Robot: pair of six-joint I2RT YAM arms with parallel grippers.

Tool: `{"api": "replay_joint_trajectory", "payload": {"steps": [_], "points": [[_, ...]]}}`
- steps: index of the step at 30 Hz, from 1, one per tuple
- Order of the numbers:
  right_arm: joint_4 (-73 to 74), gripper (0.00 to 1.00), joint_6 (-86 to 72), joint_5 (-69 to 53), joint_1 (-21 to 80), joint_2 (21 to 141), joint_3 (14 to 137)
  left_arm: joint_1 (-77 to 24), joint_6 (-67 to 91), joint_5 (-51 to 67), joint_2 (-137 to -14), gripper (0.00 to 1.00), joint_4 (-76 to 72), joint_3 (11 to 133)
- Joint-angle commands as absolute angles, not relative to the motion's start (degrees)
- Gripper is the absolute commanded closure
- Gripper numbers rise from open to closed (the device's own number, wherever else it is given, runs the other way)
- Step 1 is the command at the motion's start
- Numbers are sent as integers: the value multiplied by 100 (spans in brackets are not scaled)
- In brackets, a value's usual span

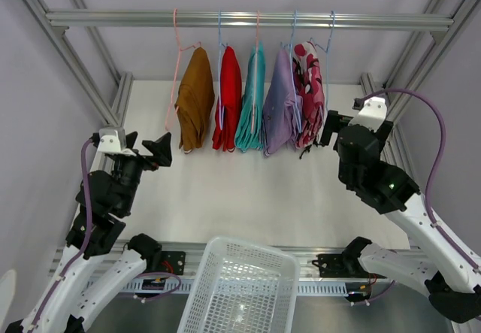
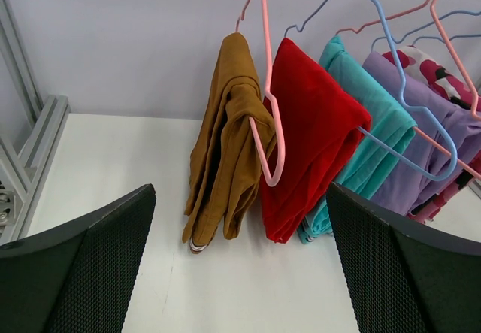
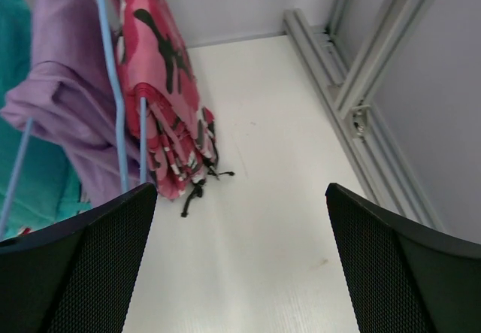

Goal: Remove the trousers from the hanger
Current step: Move the bin to the center of the board.

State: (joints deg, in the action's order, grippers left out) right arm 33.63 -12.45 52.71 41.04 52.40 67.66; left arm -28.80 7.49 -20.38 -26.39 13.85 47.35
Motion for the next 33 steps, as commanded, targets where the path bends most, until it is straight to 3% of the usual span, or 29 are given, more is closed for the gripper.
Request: {"api": "replay_joint_trajectory", "payload": {"steps": [1,5,10,14,18,21,33], "points": [[3102,1,-1432,6608,4271,5396,6724,-2848,712,-2206,-2593,0,1204,4790],[2858,1,-1005,7180,4289,5510,6592,-2830,659,-2092,-2575,1,1230,4808],[3216,1,-457,6653,4394,5607,6829,-2786,703,-2021,-2435,1,1187,4799],[3628,1,-939,7461,4439,5389,6812,-2786,659,-2030,-2373,1,1081,4685],[3437,0,-748,6295,4395,4564,6391,-2777,492,-1890,-2452,0,1204,4737],[3752,0,-931,6257,4298,4570,6223,-2690,492,-1863,-2338,1,1134,4642],[3559,1,-1336,6461,3973,5510,5792,-2654,1080,-3215,-2890,0,1116,4676]]}}
